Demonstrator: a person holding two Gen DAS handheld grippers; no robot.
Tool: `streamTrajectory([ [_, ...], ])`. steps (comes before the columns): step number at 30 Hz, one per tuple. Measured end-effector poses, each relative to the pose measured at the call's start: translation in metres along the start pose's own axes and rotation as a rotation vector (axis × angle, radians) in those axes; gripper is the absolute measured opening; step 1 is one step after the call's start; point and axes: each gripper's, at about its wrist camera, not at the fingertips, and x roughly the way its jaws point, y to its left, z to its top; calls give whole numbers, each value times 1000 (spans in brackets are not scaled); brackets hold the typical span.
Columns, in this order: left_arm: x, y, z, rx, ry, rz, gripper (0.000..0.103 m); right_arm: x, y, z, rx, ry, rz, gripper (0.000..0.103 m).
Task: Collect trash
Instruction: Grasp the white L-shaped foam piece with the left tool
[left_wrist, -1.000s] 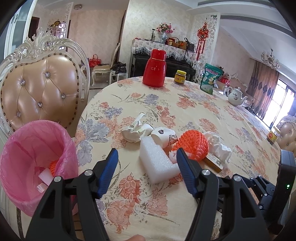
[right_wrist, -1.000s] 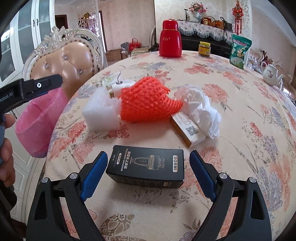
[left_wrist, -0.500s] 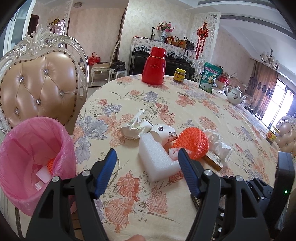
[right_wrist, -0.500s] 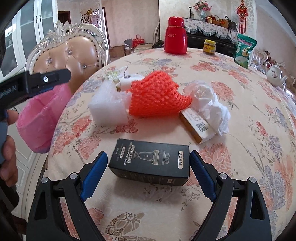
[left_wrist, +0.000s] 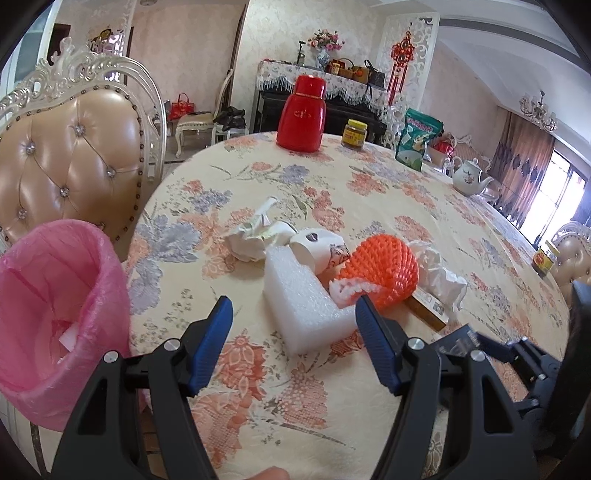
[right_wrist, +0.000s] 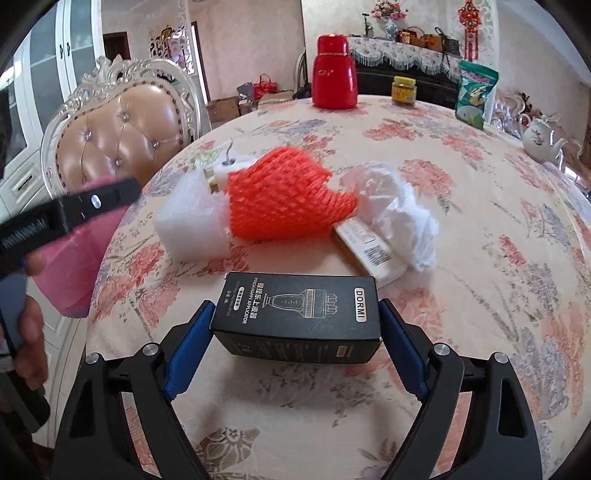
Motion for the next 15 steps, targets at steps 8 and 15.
streamTrajectory([
  [8, 22, -21, -8, 8, 52, 13, 69, -18, -26, 9, 39, -47, -40, 82],
  [15, 38, -38, -12, -14, 90, 61, 72, -26, -42, 12, 62, -74, -67, 82],
])
